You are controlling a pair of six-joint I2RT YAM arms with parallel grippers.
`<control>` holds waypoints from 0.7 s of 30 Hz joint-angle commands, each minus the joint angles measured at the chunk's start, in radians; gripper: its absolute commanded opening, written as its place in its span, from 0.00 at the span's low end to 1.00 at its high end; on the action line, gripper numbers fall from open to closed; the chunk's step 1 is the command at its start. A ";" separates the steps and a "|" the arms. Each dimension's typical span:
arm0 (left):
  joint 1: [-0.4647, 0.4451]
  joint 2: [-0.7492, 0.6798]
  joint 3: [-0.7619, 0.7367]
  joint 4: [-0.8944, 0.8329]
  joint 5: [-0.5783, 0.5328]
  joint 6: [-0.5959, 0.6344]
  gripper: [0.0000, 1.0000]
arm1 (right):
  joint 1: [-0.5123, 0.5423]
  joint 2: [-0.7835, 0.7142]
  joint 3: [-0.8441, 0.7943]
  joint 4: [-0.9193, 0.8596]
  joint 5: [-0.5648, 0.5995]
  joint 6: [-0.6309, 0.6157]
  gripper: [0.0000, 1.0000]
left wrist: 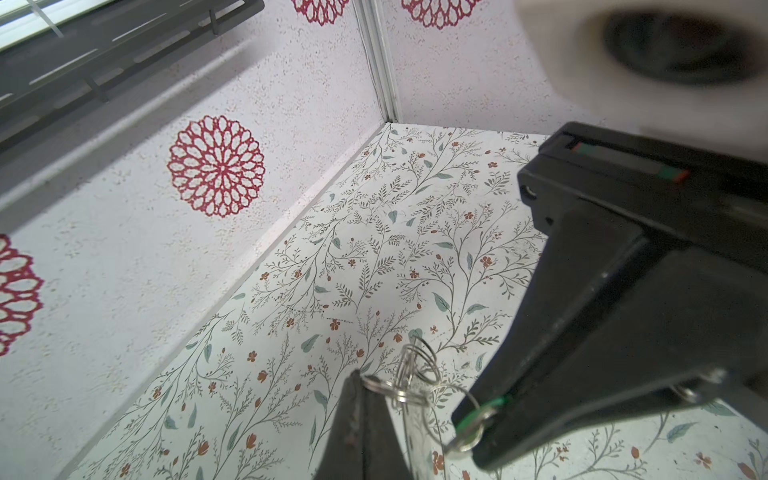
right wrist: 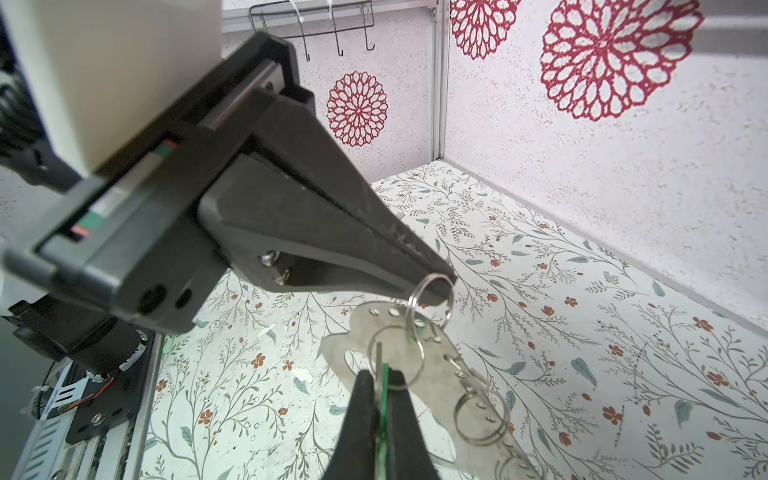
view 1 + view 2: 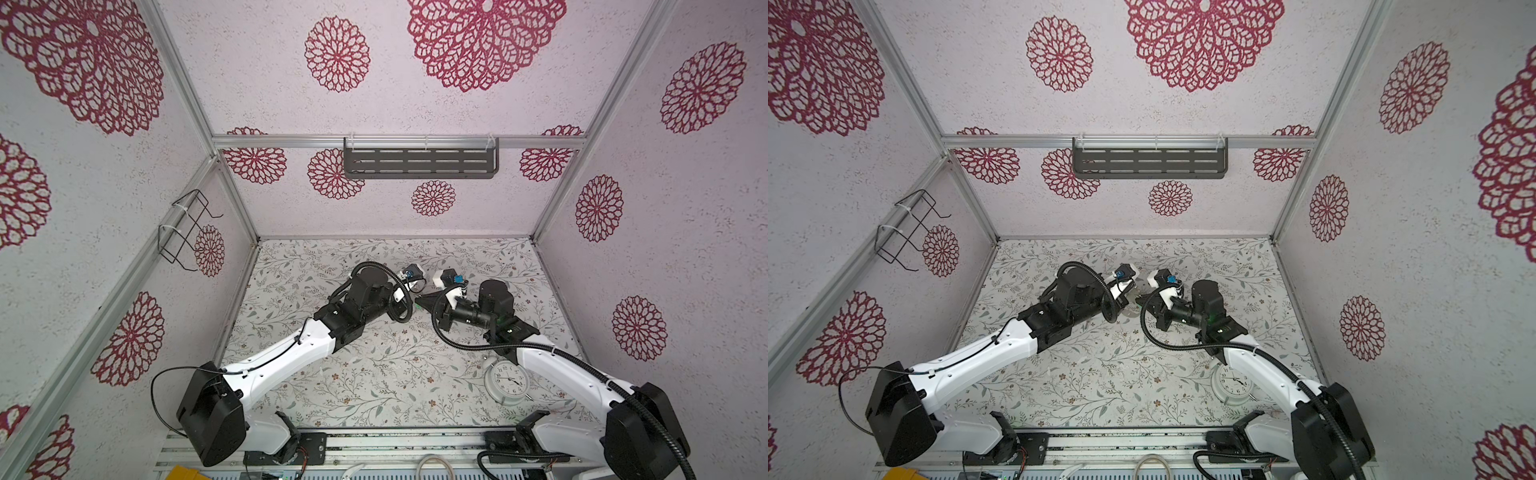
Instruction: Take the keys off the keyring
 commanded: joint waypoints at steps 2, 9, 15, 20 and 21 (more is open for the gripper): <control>0.006 -0.006 0.022 -0.006 -0.075 0.016 0.00 | 0.005 -0.050 0.059 -0.032 -0.054 -0.028 0.00; -0.002 -0.010 0.015 -0.018 -0.088 0.034 0.00 | 0.005 -0.068 0.094 -0.104 -0.011 -0.084 0.00; -0.009 -0.011 0.016 -0.034 -0.082 0.060 0.00 | 0.005 -0.063 0.142 -0.187 -0.004 -0.139 0.00; -0.007 -0.027 0.012 -0.036 -0.072 0.071 0.00 | 0.003 -0.043 0.195 -0.339 -0.020 -0.218 0.00; -0.005 -0.032 0.010 -0.034 -0.060 0.068 0.00 | 0.003 -0.036 0.207 -0.380 -0.020 -0.242 0.00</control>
